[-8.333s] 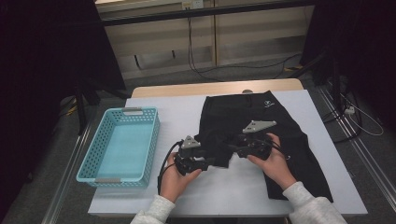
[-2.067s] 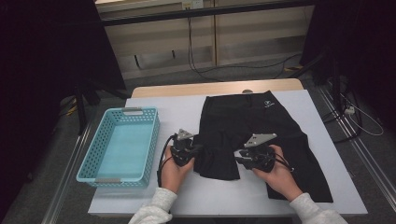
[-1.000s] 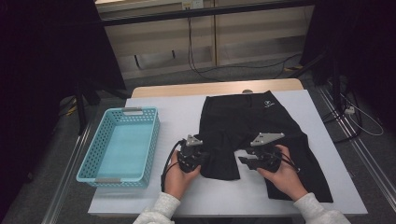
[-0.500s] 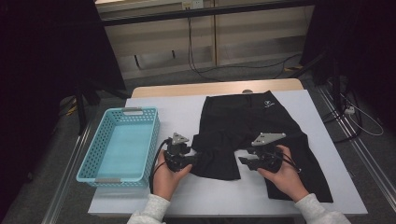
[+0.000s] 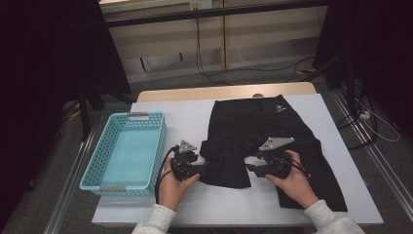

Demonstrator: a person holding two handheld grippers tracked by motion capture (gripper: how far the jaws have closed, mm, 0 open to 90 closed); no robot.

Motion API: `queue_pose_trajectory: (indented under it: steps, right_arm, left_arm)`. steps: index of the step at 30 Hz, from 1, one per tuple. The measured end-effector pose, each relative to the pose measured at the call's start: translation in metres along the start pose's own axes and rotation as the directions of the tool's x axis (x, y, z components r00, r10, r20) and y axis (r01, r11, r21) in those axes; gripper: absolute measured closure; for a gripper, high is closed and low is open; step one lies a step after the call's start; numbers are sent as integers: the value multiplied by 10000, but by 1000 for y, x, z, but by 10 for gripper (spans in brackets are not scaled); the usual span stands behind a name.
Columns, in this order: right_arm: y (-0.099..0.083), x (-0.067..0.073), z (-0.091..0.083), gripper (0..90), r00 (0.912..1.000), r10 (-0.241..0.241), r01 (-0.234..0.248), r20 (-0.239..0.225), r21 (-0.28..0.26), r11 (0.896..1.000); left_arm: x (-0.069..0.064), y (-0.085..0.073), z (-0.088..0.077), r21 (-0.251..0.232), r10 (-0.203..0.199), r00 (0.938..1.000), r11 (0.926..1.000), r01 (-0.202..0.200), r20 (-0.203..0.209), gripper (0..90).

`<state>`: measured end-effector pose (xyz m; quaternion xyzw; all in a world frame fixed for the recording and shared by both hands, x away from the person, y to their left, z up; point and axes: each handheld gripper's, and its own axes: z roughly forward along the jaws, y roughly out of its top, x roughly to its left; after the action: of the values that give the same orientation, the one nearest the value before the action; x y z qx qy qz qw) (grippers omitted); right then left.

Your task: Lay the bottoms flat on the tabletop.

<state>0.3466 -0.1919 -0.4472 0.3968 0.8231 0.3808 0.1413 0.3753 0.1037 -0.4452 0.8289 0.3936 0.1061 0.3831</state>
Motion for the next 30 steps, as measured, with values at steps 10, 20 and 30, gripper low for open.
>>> queue_pose_trajectory:
  steps: [10,20,30]
  right_arm:
    - [0,0,-4,389,10000,20,-19,67,-155,9999]
    - [0,3,-2,388,10000,-43,44,57,-96,9999]
    - [5,10,5,394,9999,-115,115,-25,-47,9999]
  left_arm:
    - [-3,-6,5,696,-1,10000,9976,1,-8,744]
    - [-7,-6,-1,885,-567,9976,9947,530,392,885]
    - [-3,-11,-23,809,-1036,9938,9917,1002,392,886]
